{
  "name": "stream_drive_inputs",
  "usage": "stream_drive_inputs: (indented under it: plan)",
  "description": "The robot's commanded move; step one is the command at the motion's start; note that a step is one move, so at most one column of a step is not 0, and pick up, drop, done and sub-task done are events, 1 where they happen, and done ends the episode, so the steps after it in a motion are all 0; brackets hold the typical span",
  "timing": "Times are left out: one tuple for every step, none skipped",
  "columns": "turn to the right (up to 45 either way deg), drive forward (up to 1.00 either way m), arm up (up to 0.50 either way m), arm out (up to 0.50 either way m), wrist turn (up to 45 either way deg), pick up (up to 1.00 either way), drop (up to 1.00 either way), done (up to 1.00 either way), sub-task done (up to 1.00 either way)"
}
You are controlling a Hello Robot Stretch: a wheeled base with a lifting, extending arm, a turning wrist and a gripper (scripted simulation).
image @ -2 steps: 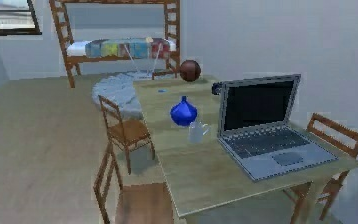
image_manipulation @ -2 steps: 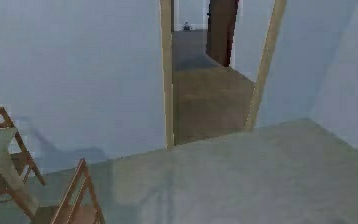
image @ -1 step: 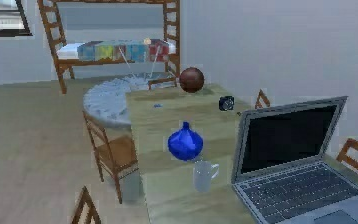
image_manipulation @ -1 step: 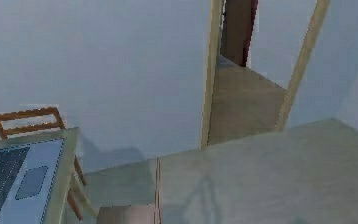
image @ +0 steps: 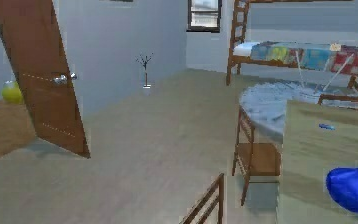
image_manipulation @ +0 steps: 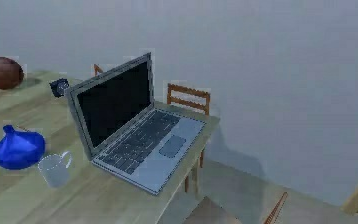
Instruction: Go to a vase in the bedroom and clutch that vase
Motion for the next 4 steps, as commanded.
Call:
stream_drive_inputs:
  plan:
    - [-39.0, 0.00, 0.00, 0.00, 0.0, 0.00, 0.00, 0.00, 0.00]
    - [0.0, 0.00, 0.50, 0.00, 0.0, 0.00, 0.00, 0.00, 0.00]
    - [0.0, 0.00, 0.38, 0.00, 0.0, 0.00, 0.00, 0.00, 0.00]
    - [0.0, 0.00, 0.00, 0.50, 0.0, 0.00, 0.00, 0.00, 0.00]
